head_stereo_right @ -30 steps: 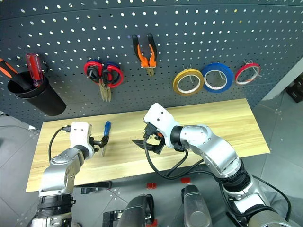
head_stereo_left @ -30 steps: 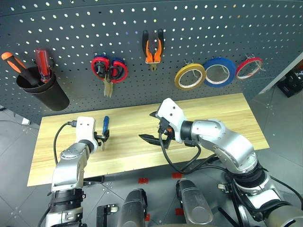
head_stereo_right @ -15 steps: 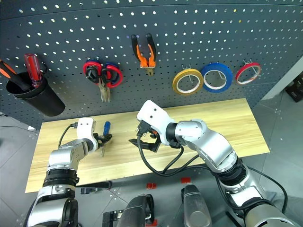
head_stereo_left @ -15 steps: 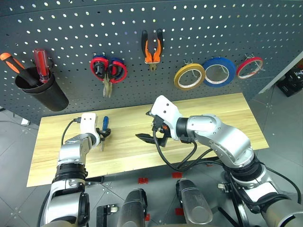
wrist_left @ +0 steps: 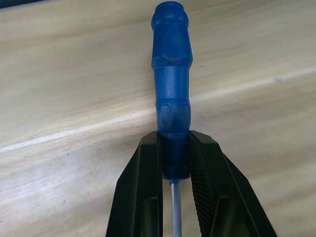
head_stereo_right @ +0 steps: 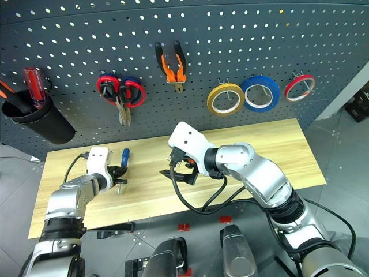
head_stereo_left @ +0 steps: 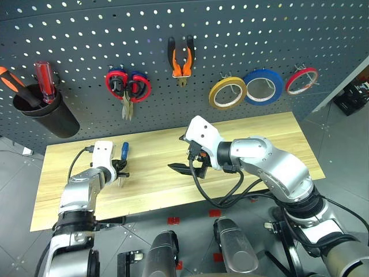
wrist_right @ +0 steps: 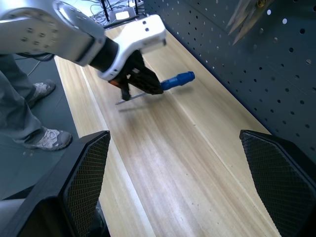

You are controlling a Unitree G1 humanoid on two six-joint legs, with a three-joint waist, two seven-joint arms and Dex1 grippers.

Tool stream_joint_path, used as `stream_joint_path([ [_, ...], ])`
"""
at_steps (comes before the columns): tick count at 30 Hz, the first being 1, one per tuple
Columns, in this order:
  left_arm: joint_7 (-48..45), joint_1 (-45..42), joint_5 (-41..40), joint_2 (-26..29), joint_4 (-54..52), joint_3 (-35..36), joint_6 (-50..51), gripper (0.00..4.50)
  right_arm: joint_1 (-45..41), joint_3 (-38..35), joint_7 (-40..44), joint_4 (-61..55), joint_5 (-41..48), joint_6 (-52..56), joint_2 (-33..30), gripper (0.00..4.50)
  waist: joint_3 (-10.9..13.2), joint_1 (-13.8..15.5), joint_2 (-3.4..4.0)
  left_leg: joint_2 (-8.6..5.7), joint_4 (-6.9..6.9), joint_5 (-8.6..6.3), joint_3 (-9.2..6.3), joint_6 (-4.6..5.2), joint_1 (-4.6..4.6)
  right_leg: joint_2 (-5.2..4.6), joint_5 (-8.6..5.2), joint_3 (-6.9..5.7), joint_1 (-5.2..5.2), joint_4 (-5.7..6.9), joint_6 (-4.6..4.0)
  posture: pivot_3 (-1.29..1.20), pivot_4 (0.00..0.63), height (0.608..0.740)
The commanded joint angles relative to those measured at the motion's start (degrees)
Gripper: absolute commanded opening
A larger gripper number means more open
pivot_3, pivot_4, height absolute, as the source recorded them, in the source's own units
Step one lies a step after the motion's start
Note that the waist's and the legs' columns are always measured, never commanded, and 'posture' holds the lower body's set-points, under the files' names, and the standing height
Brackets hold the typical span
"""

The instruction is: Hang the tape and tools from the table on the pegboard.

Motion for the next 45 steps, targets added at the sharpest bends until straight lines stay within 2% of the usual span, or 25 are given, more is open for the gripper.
stream_joint_path([
  [1, -1.05, 6.6, -1.27, 1.89, -15.3, 2.68, -3.62, 0.46, 0.54, -2.78, 1.18, -3.71, 1.4, -1.93, -0.8, 4.5, -0.01, 0.05, 0.0, 0.01, -0.01, 0.0, -0.01, 0.0, 0.0, -0.01, 0.0, -0.02, -0.01, -0.01, 0.0, -0.25, 0.275, 0.74],
  [5, 2.54, 16.18, 2.0, 0.11, -32.68, 6.59, -20.61, 0.46, 2.33, -5.49, 3.65, -5.67, 1.76, -8.21, -2.51, 4.5, -0.01, 0.4, -0.01, -0.02, -0.01, -0.01, 0.02, -0.01, -0.05, -0.13, 0.0, 0.01, -0.01, -0.09, 0.0, -0.23, 0.265, 0.74],
  [8, 7.61, 18.97, 6.33, -0.79, -39.45, 8.8, -26.42, 0.46, 4.04, -7.89, 5.42, -5.2, 1.23, -18.66, -1.34, 4.5, -0.03, 1.35, -0.04, -0.01, -0.01, -0.01, 0.0, 0.0, -0.1, -0.17, 0.0, 0.03, 0.0, -0.1, 0.0, -0.2, 0.255, 0.74],
  [10, 10.63, 18.55, 8.59, -0.88, -41.8, 10.68, -28.71, 0.46, 4.15, -9.55, 6.39, -4.11, 2.63, -20.93, -0.24, 4.5, -0.07, 1.74, -0.06, -0.01, 0.0, -0.06, 0.0, 0.09, -0.09, -0.12, 0.0, -0.04, 0.0, -0.02, 0.0, -0.19, 0.25, 0.74],
  [13, 13.96, 14.89, 9.26, -0.41, -42.56, 13.4, -29.19, 0.46, 2.26, -11.21, 7.1, -1.27, 4.13, -22.55, 1.37, 4.5, -0.16, 1.82, -0.11, -0.05, 0.01, -0.08, 0.01, 0.13, -0.08, -0.03, 0.0, -0.11, 0.01, 0.01, 0.0, -0.15, 0.232, 0.74],
  [16, 16.88, 6.84, 7.48, 0.72, -41.63, 15.82, -26.64, 0.46, -0.73, -12.73, 6.8, 1.66, 5.13, -22.8, 3.3, 4.5, -0.19, 1.9, -0.17, -0.06, 0.05, -0.06, 0.0, 0.1, -0.1, 0.14, 0.01, -0.16, 0.01, 0.04, 0.0, -0.14, 0.224, 0.74],
  [20, 18.75, -4.91, 3.99, 1.13, -35.94, 16.2, -24.3, 0.46, -3.49, -12.55, 6.96, 4.59, 4.66, -24.02, 4.56, 4.5, -0.46, 2.08, -0.43, -0.06, 0.05, 0.02, -0.03, -0.04, -0.1, 0.18, 0.01, -0.2, 0.01, 0.04, 0.01, -0.14, 0.212, 0.74],
  [23, 19.03, -10.07, 3.45, 1.23, -30.38, 15.46, -26.33, 0.46, -4.8, -12.27, 6.59, 5.81, 4.5, -24.45, 5.68, 4.5, -0.56, 1.83, -0.52, -0.06, 0.05, 0.03, -0.01, -0.06, -0.1, 0.19, 0.01, -0.2, 0.01, 0.02, 0.01, -0.15, 0.203, 0.74],
  [30, 20.35, -10.46, 2.41, 0.15, -21.51, 17.36, -32.36, 0.46, -5.25, -11.75, 6.33, 5.72, 4.1, -24.53, 6.22, 4.5, -0.58, 1.36, -0.54, -0.02, 0.04, 0.08, 0.0, -0.15, -0.1, 0.21, 0.01, -0.2, -0.08, 0.03, 0.01, -0.18, 0.199, 0.74],
  [36, 23.23, -5.65, 1.43, -2.34, -25.03, 19.33, -34.08, 0.46, -4.95, -12.11, 5.97, 5.17, 4.08, -23.71, 5.36, 4.5, -0.68, 1.23, -0.58, -0.03, 0.05, 0.09, 0.01, -0.16, -0.1, 0.18, 0.01, -0.18, -0.08, 0.03, 0.01, -0.19, 0.197, 0.74],
  [38, 24.29, -4.83, 1.32, -2.96, -26.14, 19.81, -34.42, 1.18, -4.8, -12.03, 6.02, 5.21, 4.08, -23.73, 5.08, 4.5, -0.78, 1.29, -0.73, -0.03, 0.05, 0.1, 0.0, -0.19, -0.11, 0.17, 0.01, -0.19, -0.08, 0.04, 0.01, -0.19, 0.193, 0.74],
  [43, 25.48, -4.45, 1.06, -3.62, -26.87, 19.48, -34.32, 2.64, -4.6, -11.6, 6.42, 5.92, 3.9, -24.22, 4.96, 4.5, -1.12, 1.5, -0.91, -0.06, 0.07, 0.11, 0.0, -0.19, -0.11, 0.17, 0.01, -0.18, -0.06, 0.05, 0.01, -0.18, 0.19, 0.74],
  [44, 25.46, -4.48, 1.01, -3.49, -26.92, 19.3, -34.42, 2.9, -4.56, -11.51, 6.48, 6.04, 3.82, -24.34, 4.96, 4.5, -1.17, 1.51, -0.92, -0.05, 0.07, 0.11, 0.0, -0.19, -0.11, 0.16, 0.01, -0.19, -0.06, 0.05, 0.01, -0.18, 0.19, 0.74],
  [45, 25.71, -4.55, 0.95, -3.44, -26.81, 19.47, -34.38, 2.9, -4.44, -11.41, 6.58, 6.13, 3.74, -24.51, 4.96, 4.5, -1.22, 1.49, -0.92, -0.05, 0.07, 0.11, -0.01, -0.19, -0.11, 0.17, 0.01, -0.2, -0.06, 0.05, 0.01, -0.18, 0.19, 0.74],
])
